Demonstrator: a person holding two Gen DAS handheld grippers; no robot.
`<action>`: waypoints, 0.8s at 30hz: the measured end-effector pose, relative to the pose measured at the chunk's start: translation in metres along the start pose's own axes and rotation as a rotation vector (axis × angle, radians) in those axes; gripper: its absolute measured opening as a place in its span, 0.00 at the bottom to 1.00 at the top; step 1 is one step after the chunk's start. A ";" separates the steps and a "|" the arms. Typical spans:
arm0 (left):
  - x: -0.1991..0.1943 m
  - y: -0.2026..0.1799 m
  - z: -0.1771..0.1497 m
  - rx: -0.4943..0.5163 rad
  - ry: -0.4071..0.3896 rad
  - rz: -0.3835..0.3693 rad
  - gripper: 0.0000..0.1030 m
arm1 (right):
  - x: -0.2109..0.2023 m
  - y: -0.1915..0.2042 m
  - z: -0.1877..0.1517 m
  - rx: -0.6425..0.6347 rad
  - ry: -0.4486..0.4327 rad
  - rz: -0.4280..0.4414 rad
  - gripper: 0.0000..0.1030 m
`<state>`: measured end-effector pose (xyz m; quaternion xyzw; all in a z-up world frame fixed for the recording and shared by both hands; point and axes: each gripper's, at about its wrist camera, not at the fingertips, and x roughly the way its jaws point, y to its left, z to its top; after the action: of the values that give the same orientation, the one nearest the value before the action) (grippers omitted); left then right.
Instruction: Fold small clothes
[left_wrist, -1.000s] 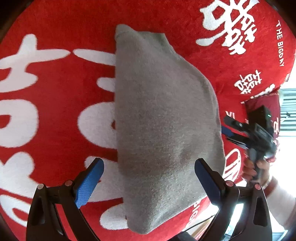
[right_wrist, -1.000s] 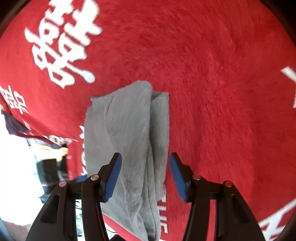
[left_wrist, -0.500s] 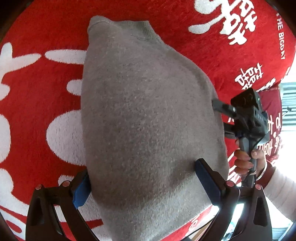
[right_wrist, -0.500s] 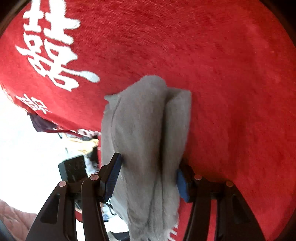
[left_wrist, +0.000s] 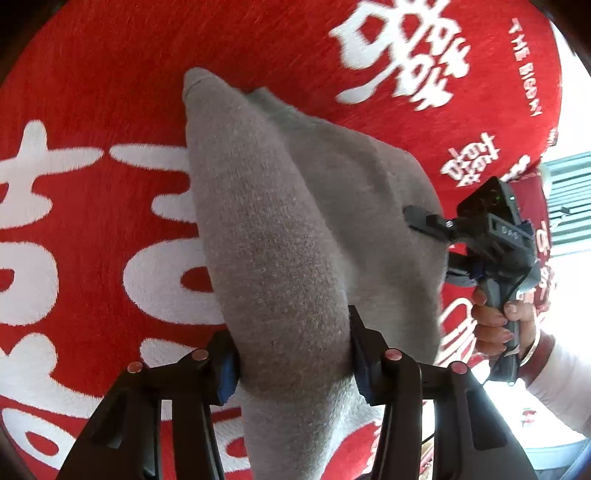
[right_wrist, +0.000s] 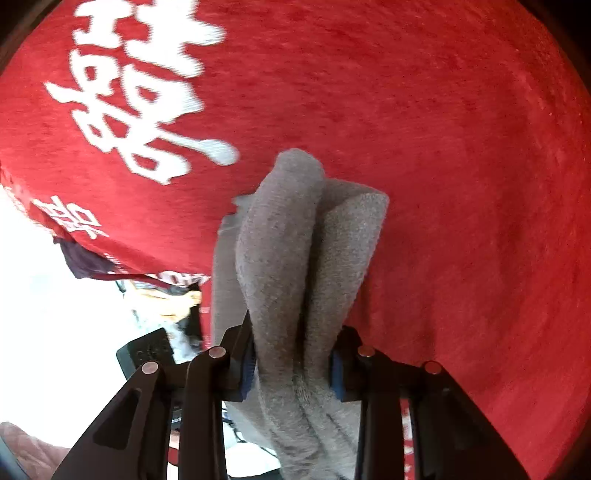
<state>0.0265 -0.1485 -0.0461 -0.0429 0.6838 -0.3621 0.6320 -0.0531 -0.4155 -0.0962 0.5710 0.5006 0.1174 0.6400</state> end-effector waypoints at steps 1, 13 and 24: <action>-0.006 -0.003 -0.002 0.005 -0.007 -0.010 0.49 | 0.002 0.005 -0.003 -0.004 0.002 0.003 0.33; -0.082 0.020 -0.050 0.011 -0.026 0.011 0.49 | 0.027 0.055 -0.066 -0.005 0.048 0.092 0.33; -0.086 0.100 -0.100 -0.102 0.031 0.191 0.52 | 0.087 0.060 -0.110 -0.026 0.089 -0.073 0.31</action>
<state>-0.0062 0.0133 -0.0357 -0.0040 0.7118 -0.2655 0.6502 -0.0721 -0.2660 -0.0722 0.5382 0.5473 0.1259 0.6284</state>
